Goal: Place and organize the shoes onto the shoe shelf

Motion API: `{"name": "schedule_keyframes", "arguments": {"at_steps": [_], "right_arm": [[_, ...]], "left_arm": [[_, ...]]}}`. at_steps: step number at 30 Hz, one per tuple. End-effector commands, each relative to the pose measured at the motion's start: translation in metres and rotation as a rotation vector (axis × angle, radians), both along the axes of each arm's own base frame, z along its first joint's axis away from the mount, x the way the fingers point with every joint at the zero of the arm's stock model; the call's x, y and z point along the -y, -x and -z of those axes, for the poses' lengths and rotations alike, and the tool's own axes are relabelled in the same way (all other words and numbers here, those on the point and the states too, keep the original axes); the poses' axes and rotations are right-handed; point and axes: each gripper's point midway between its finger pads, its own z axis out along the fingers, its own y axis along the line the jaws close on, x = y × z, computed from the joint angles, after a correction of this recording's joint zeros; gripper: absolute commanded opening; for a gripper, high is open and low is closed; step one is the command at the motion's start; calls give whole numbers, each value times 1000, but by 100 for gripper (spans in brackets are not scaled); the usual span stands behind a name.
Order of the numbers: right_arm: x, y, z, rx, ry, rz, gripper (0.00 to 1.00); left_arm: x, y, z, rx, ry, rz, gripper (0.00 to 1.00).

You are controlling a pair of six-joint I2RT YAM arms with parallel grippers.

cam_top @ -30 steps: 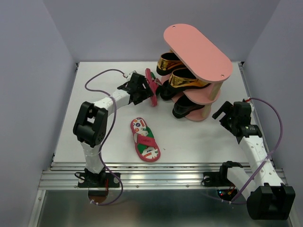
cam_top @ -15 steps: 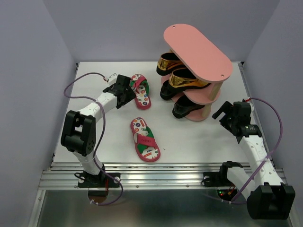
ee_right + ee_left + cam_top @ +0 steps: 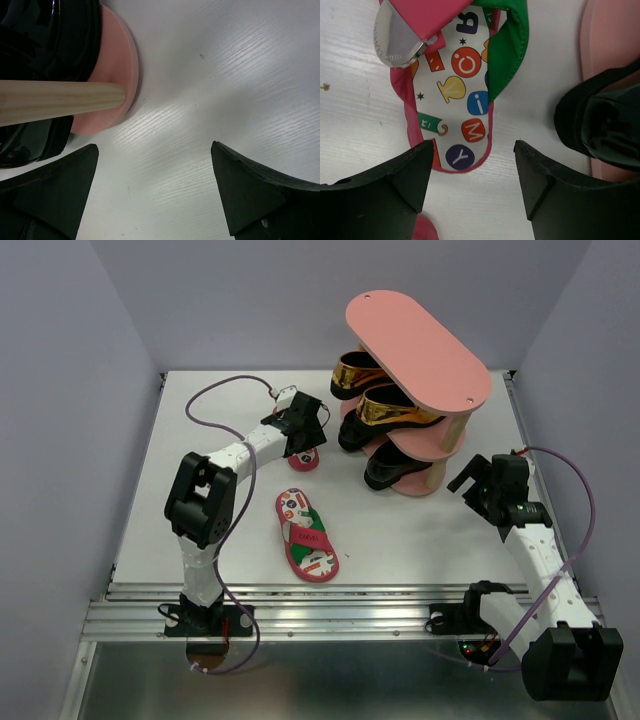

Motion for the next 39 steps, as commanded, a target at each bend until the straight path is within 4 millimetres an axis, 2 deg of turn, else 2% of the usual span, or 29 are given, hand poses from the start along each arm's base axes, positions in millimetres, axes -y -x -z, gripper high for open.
{"name": "schedule_keyframes", "arguments": {"at_steps": [1, 4, 10, 16, 20, 22, 25, 27, 30, 32, 34, 35, 37, 39], "right_arm": [[2, -6, -15, 60, 19, -5, 100], [3, -5, -15, 59, 20, -3, 100], [2, -4, -13, 54, 15, -4, 100], [1, -4, -13, 56, 12, -5, 100], [1, -3, -13, 57, 11, -8, 100], [1, -3, -14, 60, 11, -8, 100], [1, -3, -14, 63, 14, -6, 100], [1, -3, -13, 60, 10, -7, 100], [1, -3, -11, 53, 8, -5, 100], [1, -3, -11, 56, 9, -6, 100], [1, -3, -12, 57, 11, -6, 100], [1, -3, -12, 56, 13, -6, 100], [1, -3, -12, 57, 12, -7, 100], [1, -3, -12, 57, 12, -7, 100]], "left_arm": [[3, -14, 15, -31, -12, 59, 76], [-10, -13, 26, -55, -88, 18, 77], [-58, 11, 38, -157, -310, -73, 77], [-93, 23, 28, -181, -432, -118, 77], [-117, 20, 12, -169, -480, -167, 77], [-123, 16, 3, -152, -484, -186, 77], [-111, 11, -12, -113, -434, -147, 77], [-77, 5, -28, -26, -326, -62, 78], [-36, 7, -30, 29, -229, 41, 85], [-25, 6, -27, 31, -213, 62, 86], [-22, 4, -17, 17, -234, 69, 86], [-22, 0, -16, 27, -244, 78, 83], [-18, -7, -12, 51, -249, 96, 72], [-18, -11, -11, 64, -273, 121, 69]]}}
